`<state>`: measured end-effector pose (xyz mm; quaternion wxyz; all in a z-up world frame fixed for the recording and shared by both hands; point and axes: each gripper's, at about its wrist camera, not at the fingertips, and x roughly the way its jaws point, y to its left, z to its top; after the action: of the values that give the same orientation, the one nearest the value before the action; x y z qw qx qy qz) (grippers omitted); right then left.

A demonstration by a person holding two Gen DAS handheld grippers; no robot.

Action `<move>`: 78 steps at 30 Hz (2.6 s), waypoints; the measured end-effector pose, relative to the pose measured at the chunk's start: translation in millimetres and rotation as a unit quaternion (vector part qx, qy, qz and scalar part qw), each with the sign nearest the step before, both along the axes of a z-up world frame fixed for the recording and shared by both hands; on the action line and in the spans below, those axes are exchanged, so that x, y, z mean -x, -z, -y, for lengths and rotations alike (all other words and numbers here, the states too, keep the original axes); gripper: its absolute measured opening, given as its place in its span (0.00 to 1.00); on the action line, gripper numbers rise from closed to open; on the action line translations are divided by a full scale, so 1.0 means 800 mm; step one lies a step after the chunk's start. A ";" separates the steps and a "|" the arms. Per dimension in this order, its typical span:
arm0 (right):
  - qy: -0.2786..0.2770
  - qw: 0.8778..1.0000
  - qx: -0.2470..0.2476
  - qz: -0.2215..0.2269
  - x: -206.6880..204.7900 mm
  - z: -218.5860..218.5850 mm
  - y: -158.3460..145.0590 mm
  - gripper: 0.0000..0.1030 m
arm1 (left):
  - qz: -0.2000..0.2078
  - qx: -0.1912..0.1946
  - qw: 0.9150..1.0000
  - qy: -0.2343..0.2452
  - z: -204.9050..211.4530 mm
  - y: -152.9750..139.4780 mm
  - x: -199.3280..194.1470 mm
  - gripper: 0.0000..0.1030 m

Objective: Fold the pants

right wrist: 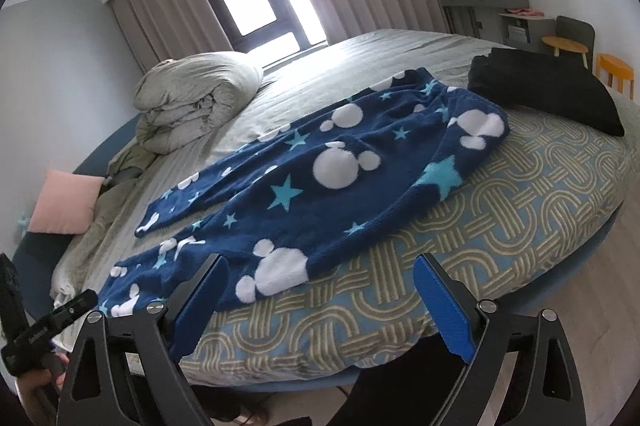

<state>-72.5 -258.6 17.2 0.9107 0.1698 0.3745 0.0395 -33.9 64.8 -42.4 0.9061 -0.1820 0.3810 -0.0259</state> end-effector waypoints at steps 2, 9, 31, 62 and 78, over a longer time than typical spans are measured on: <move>0.006 1.000 -0.002 -0.002 -0.001 0.004 0.002 0.92 | -0.015 0.024 1.000 -0.011 -0.010 0.009 -0.003 0.76; 0.020 1.000 -0.016 -0.012 -0.004 0.020 0.014 0.92 | -0.068 0.079 0.993 -0.055 -0.038 0.043 -0.012 0.75; 0.081 0.982 -0.161 -0.050 -0.058 0.113 0.050 0.92 | -0.113 0.168 0.969 -0.144 -0.101 0.095 -0.062 0.75; 0.181 0.932 -0.303 -0.078 -0.188 0.237 0.108 0.10 | -0.068 0.232 0.952 -0.187 -0.170 0.086 -0.096 0.15; 0.136 0.920 -0.364 -0.042 -0.300 0.222 0.047 0.09 | -0.028 0.218 0.965 -0.143 -0.203 0.012 -0.232 0.15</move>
<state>167.7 -435.9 -20.5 0.7661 0.5406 0.3451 0.0413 151.5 227.0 -51.9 0.8278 -0.4285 0.3612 0.0262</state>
